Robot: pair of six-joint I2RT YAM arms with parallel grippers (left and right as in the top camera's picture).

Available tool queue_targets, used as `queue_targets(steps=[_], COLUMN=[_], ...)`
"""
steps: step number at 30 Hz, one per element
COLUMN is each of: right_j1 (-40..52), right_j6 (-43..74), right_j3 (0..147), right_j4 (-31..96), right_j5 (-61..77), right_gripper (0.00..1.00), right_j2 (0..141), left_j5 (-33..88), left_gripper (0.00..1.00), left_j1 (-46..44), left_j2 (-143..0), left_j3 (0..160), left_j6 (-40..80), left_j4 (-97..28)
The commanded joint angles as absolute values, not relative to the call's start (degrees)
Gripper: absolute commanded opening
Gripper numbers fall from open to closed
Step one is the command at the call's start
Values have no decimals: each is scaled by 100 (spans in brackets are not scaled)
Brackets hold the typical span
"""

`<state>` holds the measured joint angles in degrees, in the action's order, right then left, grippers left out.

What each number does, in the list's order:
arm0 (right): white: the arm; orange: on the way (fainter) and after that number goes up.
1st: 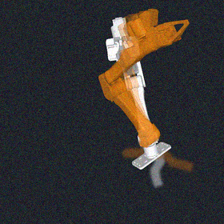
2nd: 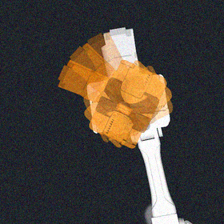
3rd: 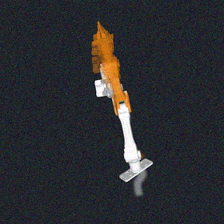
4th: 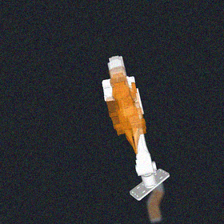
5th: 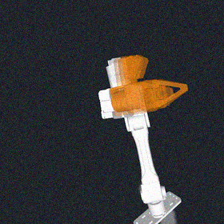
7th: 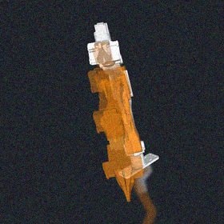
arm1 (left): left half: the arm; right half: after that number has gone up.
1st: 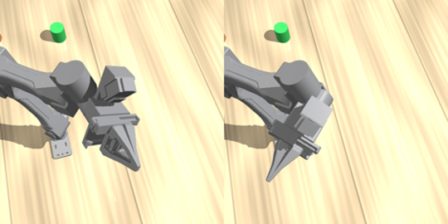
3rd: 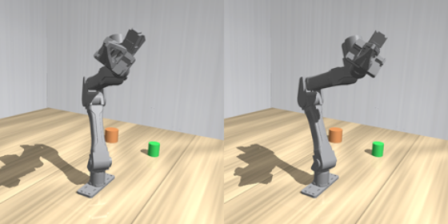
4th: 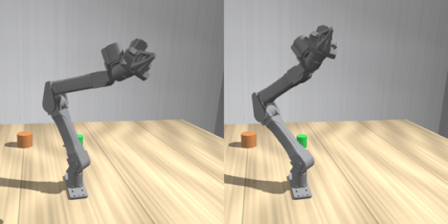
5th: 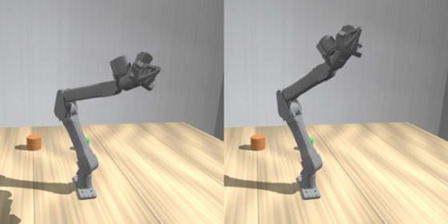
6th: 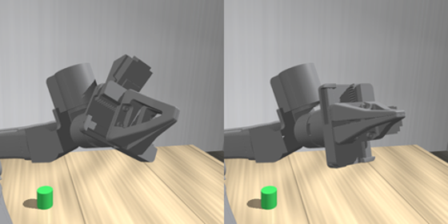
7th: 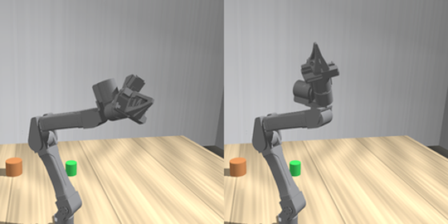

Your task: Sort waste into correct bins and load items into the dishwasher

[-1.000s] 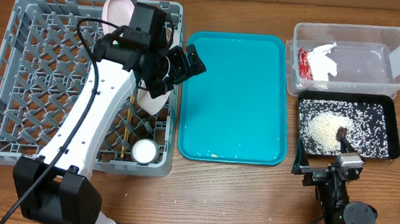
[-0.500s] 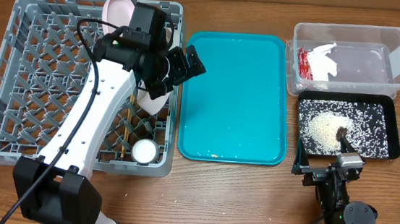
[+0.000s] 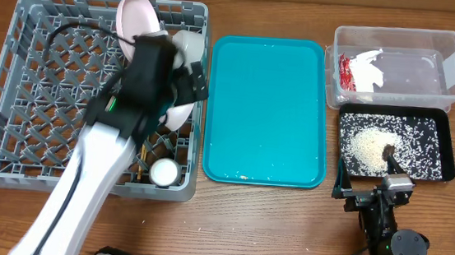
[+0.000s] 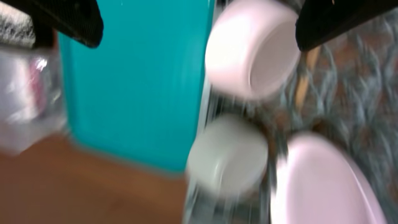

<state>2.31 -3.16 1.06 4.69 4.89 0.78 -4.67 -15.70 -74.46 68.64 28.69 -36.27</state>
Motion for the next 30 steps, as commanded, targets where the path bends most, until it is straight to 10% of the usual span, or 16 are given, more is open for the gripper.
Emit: queue_targets(steps=[1,9,30], right_j1=[261,261,261], right_j6=[-274,-274,-274], right_j3=[45,45,45], right_j4=[443,443,443], right_j5=[410,410,410], right_gripper=[100,100,100], right_j2=[16,16,16], left_j5=[-790,-784,-311], left_gripper=[100,100,100], left_j1=[-1441,-751,-1], left_j2=[-6141,-3420,-16], left_j3=[5345,2386,27], left_j6=[2005,1959,445], left_j4=[-2458,-252,-432])
